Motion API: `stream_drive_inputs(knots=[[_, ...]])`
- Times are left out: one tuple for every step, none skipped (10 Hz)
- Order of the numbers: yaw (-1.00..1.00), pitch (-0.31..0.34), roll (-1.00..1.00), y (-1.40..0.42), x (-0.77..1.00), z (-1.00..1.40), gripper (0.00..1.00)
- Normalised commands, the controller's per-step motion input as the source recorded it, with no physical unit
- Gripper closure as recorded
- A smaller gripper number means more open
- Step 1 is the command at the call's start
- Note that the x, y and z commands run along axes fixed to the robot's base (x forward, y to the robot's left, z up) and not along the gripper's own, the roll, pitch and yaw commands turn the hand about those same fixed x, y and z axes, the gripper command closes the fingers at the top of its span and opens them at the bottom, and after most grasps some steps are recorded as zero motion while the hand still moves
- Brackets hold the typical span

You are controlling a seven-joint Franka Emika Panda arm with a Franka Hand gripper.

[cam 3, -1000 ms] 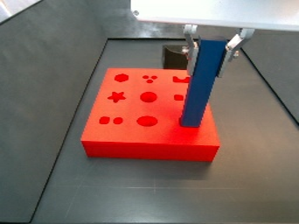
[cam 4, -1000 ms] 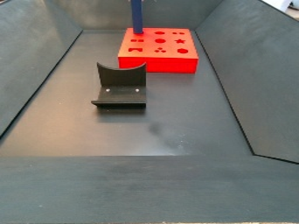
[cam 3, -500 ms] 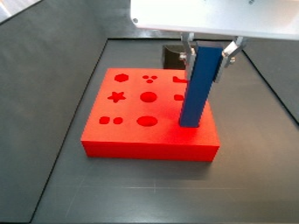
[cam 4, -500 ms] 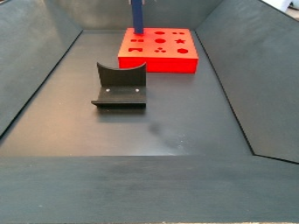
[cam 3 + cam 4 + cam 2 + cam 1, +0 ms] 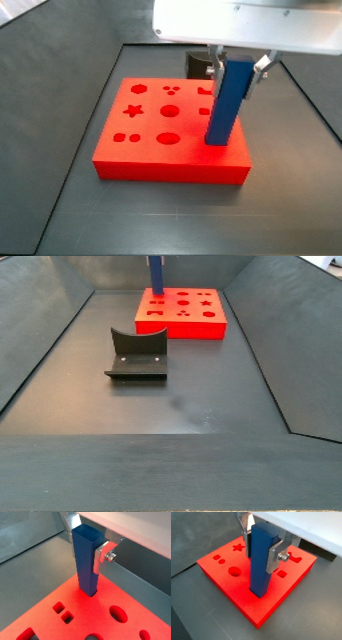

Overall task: Pick up the rectangle object. Move up. Move to above the board. Insert the rectangle object.
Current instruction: Insert the rectangle object.

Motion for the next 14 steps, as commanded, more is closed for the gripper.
stream_drive_inputs(knots=[[0.00,0.043,0.02,0.00,0.00,0.00,1.00],[0.00,0.046,0.03,0.00,0.00,0.00,1.00],[0.00,0.074,0.06,0.00,0.04,0.00,1.00],[0.00,0.059,0.07,0.00,0.03,-0.07,1.00],[0.00,0.000,0.09,-0.01,0.00,-0.19,1.00],[0.00,-0.009,0.09,-0.01,0.00,-0.26,1.00],[0.00,-0.020,0.09,-0.01,0.00,-0.28,1.00],[0.00,-0.006,0.10,-0.01,0.00,-0.26,1.00],[0.00,-0.013,0.08,-0.01,0.00,-0.26,1.00],[0.00,-0.031,0.07,0.00,0.00,-0.27,1.00],[0.00,-0.050,0.06,0.00,0.00,-0.27,1.00],[0.00,-0.050,0.05,-0.01,0.00,-0.21,1.00],[0.00,-0.093,0.07,0.00,0.00,-0.31,1.00],[0.00,-0.187,0.11,-0.01,0.00,-0.50,1.00]])
